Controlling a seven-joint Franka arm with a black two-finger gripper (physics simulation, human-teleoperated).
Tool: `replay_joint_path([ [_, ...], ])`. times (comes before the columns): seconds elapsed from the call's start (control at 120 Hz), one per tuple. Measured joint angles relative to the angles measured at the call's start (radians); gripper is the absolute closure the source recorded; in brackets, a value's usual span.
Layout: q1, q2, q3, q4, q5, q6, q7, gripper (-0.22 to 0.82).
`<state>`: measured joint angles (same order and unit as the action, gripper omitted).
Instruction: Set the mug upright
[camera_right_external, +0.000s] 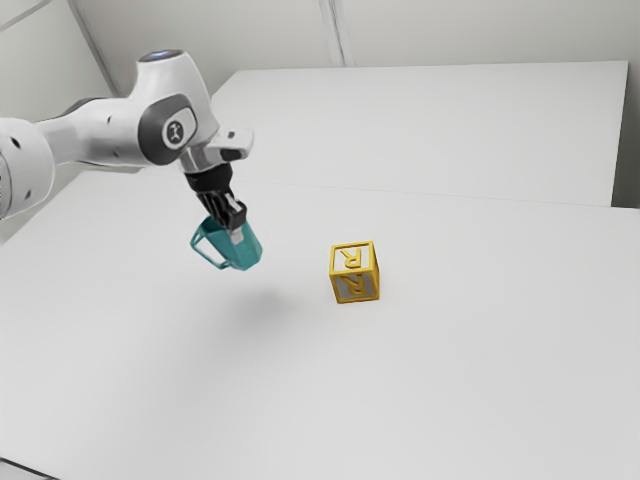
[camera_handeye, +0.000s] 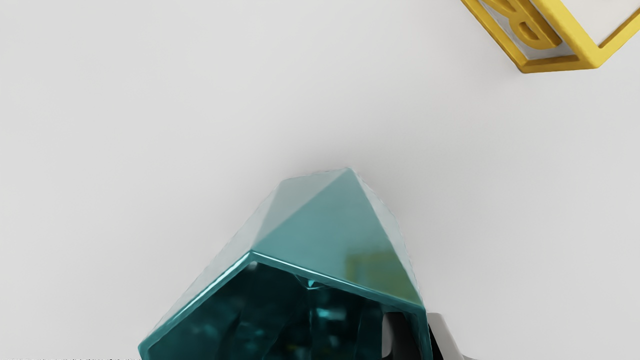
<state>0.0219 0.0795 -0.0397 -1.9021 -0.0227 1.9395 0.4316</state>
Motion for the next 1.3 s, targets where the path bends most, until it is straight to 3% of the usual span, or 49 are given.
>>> replay_joint_path([
  [0.317, -0.023, 0.127, -0.007, 0.000, 0.088, 0.009, -0.122, 0.79],
  [0.633, -0.021, 0.169, -0.007, -0.001, 0.094, 0.020, -0.196, 0.75],
  [0.692, -0.021, 0.169, -0.006, 0.000, 0.092, 0.020, -0.204, 0.69],
  [0.85, -0.025, 0.158, -0.008, 0.000, 0.080, 0.016, -0.227, 0.37],
  [0.958, -0.026, 0.112, -0.008, -0.001, 0.073, 0.003, -0.238, 0.22],
  [1.092, -0.026, 0.034, -0.018, 0.016, 0.049, -0.027, -0.249, 0.12],
  [1.3, -0.052, 0.018, -0.020, 0.245, 0.014, -0.163, -0.261, 0.04],
])
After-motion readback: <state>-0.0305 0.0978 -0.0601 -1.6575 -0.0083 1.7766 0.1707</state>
